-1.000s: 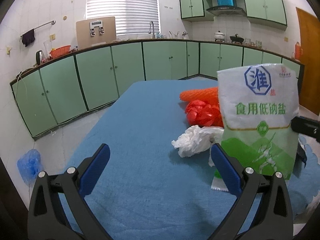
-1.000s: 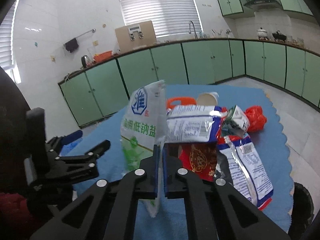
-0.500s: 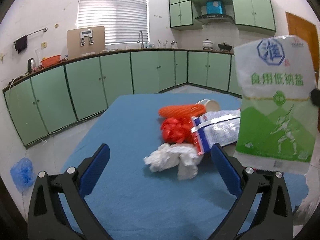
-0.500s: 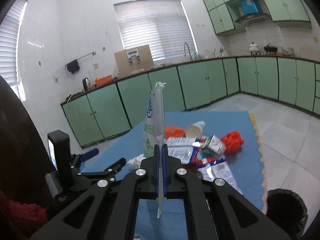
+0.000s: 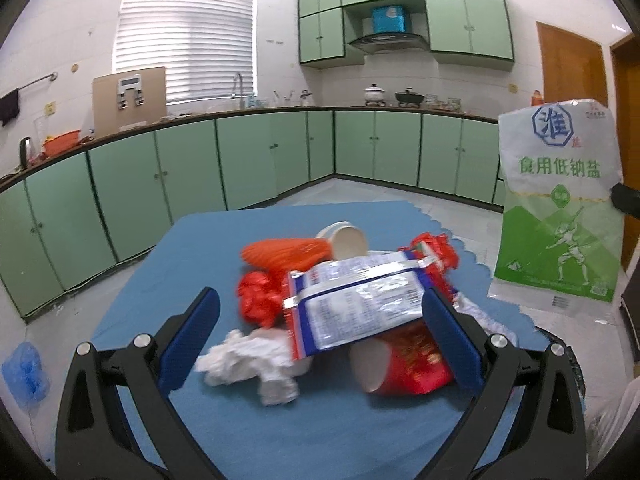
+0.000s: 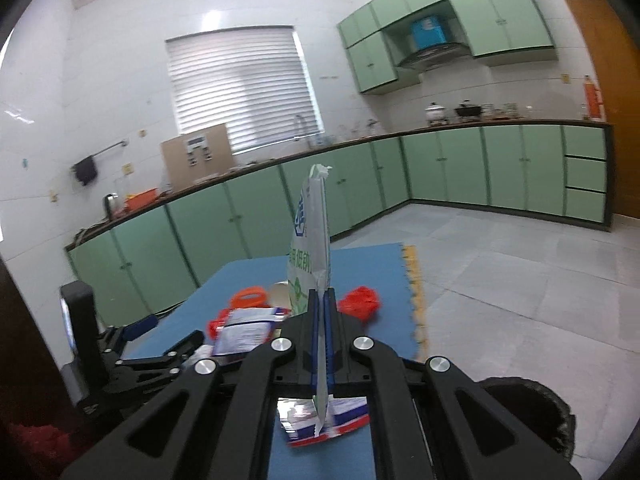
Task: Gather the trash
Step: 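Lift the salt bag with the right gripper while the left gripper approaches the blue-white wrapper, then close the left gripper on the blue-white snack wrapper while the right gripper holds the salt bag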
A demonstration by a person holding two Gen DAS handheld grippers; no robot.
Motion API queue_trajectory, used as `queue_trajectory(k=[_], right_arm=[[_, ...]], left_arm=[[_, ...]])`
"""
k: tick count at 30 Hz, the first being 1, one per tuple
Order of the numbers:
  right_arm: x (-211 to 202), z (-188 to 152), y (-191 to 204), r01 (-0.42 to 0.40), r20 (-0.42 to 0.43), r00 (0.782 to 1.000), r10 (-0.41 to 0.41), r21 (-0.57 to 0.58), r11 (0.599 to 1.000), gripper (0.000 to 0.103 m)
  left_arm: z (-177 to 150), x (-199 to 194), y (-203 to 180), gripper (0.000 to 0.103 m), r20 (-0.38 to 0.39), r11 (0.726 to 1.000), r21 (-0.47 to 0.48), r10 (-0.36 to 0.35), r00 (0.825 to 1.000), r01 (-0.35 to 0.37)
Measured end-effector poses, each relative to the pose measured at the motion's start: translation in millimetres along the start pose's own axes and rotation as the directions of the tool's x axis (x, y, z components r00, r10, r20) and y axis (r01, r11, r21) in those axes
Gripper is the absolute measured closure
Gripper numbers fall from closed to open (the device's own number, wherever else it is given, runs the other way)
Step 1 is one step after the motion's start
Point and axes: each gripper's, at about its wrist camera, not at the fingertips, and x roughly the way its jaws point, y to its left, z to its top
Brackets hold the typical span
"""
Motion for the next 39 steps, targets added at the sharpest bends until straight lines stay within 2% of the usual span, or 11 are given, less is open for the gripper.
queue_trajectory(k=[3,8,14,24,32,33,35,39], right_arm=[[7,-5,-8,0.046,-0.012,0.999,-0.046,-0.009,0.999,0.100],[13,-12,-16,0.050,-0.036,0.998,-0.049,0.020,0.999,0.100],[24,-15,-20,0.040,-0.058,0.998,-0.038,0.033,0.999,0.100],[36,-16,-24,0.041,-0.087,0.996,-0.037,0.035,0.999,0.100],[47,-19,-25,0.035,-0.120,0.992,-0.030,0.039,0.999,0.100],[48,-19,-24,0.033,-0.122,0.992,-0.028,0.039,0.999,0.100],[50,-20,-23,0.030,-0.128,0.991,-0.024,0.042,0.999,0.100],[53,-26,-21,0.022,-0.136,0.991,-0.014,0.059,0.998,0.100]], left_arm=[[1,9,-13,0.005,-0.012,1.000,0.011,-0.021,1.000,0.021],[-4,24,-27,0.005,-0.046,0.999,0.023,-0.029,0.999,0.030],[-12,47,-18,0.005,-0.107,1.000,-0.019,-0.010,0.994,0.008],[-12,78,-6,0.005,-0.173,0.994,-0.098,-0.064,0.983,0.048],[-11,80,-5,0.006,-0.164,0.989,-0.118,-0.106,0.981,0.087],[-12,79,-5,0.007,-0.160,0.989,-0.115,-0.108,0.981,0.090],[-13,75,-6,0.024,-0.154,0.990,-0.107,-0.104,0.983,0.088],[-14,69,-6,0.044,-0.148,0.987,-0.124,-0.125,0.981,0.107]])
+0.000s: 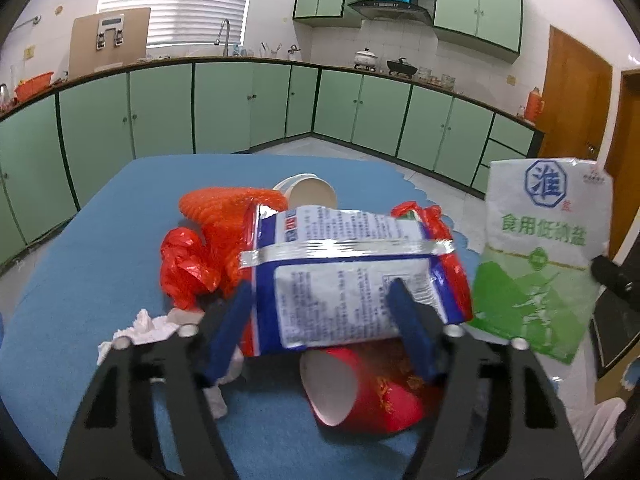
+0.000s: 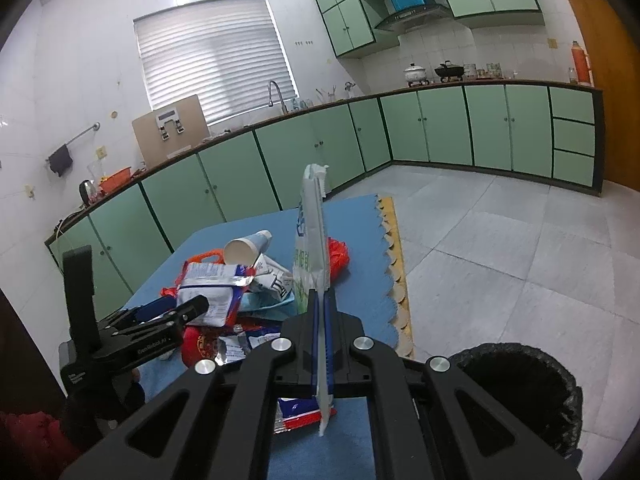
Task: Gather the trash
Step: 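Close the left gripper on the blue-white snack wrapper while the right gripper holds the salt bag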
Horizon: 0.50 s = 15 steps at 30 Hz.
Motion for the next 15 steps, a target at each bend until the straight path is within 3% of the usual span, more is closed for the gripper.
queue_trajectory(k=[6,8,13,15], right_arm=[[1,-4,3,0.002,0.006,1.000,-0.002,0.004,1.000,0.100],[1,-5,3,0.002,0.005,1.000,-0.002,0.007,1.000,0.100],[0,-6,2,0.004,0.005,1.000,-0.004,0.005,1.000,0.100],[0,-8,0,0.006,0.003,1.000,-0.006,0.006,1.000,0.100]], left_arm=[[-1,-4,-5,0.077,0.002,0.999,-0.013,-0.034,0.999,0.034],[-1,-7,-7,0.093,0.004,0.998,-0.018,-0.061,0.998,0.061],[-5,-9,-16,0.097,-0.010,0.994,-0.005,-0.107,0.994,0.107],[-8,-8,-18,0.090,-0.019,0.995,-0.005,-0.097,0.995,0.097]])
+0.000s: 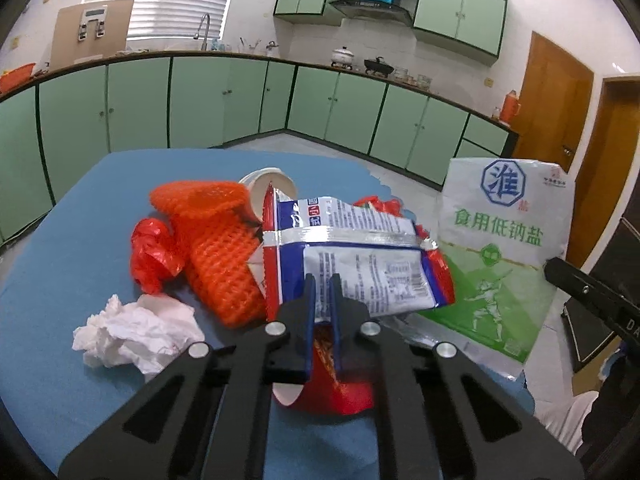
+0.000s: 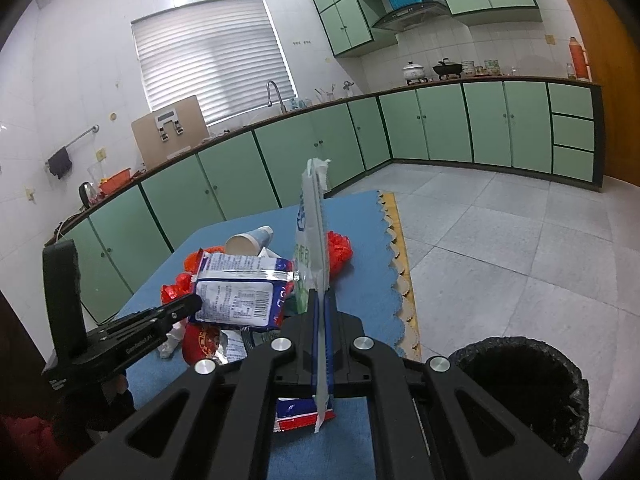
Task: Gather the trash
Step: 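Close the left gripper on the blue-white snack wrapper while the right gripper holds the salt bag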
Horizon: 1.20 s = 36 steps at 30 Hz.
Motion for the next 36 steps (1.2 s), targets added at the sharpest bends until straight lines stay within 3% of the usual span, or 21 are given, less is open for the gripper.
queue_trajectory(k=[2,8,11,19,29,31,33,36], right_arm=[[1,1,-1,0.004,-0.002,1.000,-0.004,0.004,1.000,0.100],[3,3,-1,0.006,-0.003,1.000,-0.006,0.010,1.000,0.100],[5,3,2,0.003,-0.002,1.000,-0.003,0.001,1.000,0.100],[7,0,5,-0.004,-0.007,1.000,0.004,-0.013,1.000,0.100],[9,-3,8,-0.018,-0.024,1.000,0.017,-0.024,1.000,0.100],[9,-3,8,-0.019,-0.026,1.000,0.018,-0.024,1.000,0.100],[8,-3,8,-0.019,-0.027,0.999,0.018,-0.025,1.000,0.100],[9,-4,7,-0.020,-0.030,0.999,0.020,-0.020,1.000,0.100]], left_arm=[[-1,-3,3,0.044,0.007,0.999,-0.011,0.031,0.999,-0.031],[4,-9,12,0.025,0.040,0.996,-0.020,0.089,0.995,-0.088],[8,0,19,0.018,0.004,0.997,-0.038,0.063,0.998,-0.062],[3,11,30,0.019,-0.063,0.991,-0.128,-0.037,0.997,0.029],[2,13,11,0.067,-0.057,0.990,-0.100,-0.100,0.993,0.094],[3,17,8,0.071,-0.064,0.990,-0.103,-0.108,0.992,0.101],[2,16,6,0.070,-0.071,0.991,-0.101,-0.097,0.993,0.090],[-1,11,7,0.058,-0.059,0.992,-0.100,-0.076,0.995,0.070]])
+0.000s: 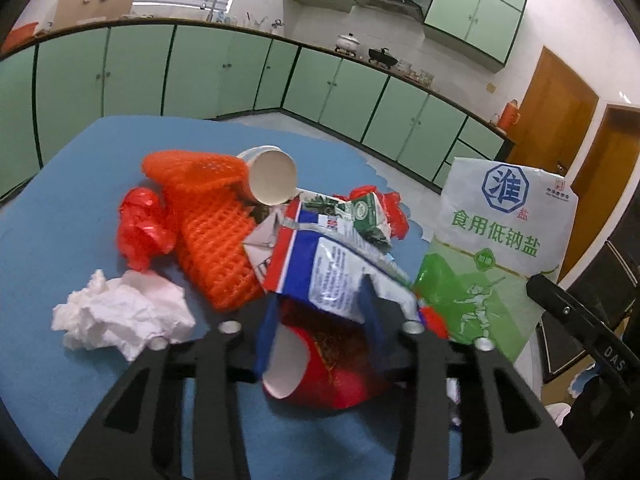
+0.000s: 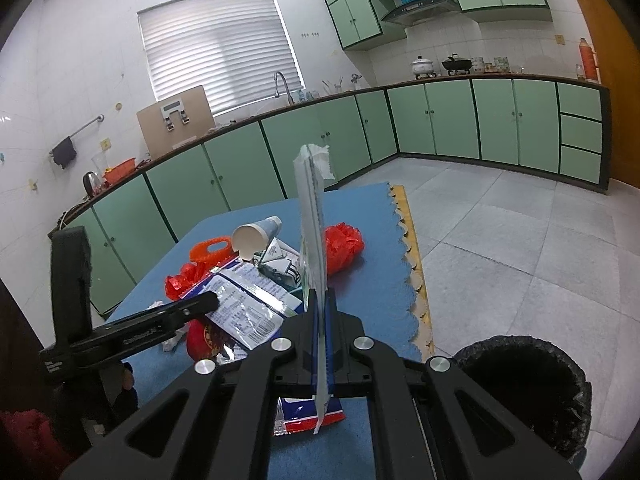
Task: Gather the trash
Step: 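Close the left gripper on the blue-white snack wrapper while the right gripper holds the salt bag, then carry both items over the black bin and open both grippers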
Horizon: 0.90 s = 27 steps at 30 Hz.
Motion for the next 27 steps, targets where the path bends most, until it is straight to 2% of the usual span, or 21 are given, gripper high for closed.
queue_trajectory(k=[3,8,16,23,27], right_arm=[[1,-1,0,-0.004,-0.005,1.000,0.004,0.004,1.000,0.100],[2,0,2,-0.010,-0.011,1.000,0.010,-0.006,1.000,0.100],[-1,1,5,-0.010,-0.010,1.000,0.010,-0.011,1.000,0.100],[-17,10,10,0.001,0.043,0.999,0.000,-0.031,1.000,0.100],[-30,17,10,0.012,0.074,0.997,-0.009,-0.038,0.999,0.100]], left_arm=[[-3,0,3,0.058,-0.004,1.000,-0.002,-0.007,1.000,0.007],[1,4,1,0.079,-0.003,0.999,-0.004,-0.033,0.999,0.033],[7,-7,-6,0.100,0.049,0.998,0.007,-0.069,0.996,0.068],[20,-28,-25,0.102,0.114,0.996,0.049,-0.080,0.990,0.074],[26,-42,-43,0.102,0.151,0.992,0.084,-0.109,0.983,0.097]])
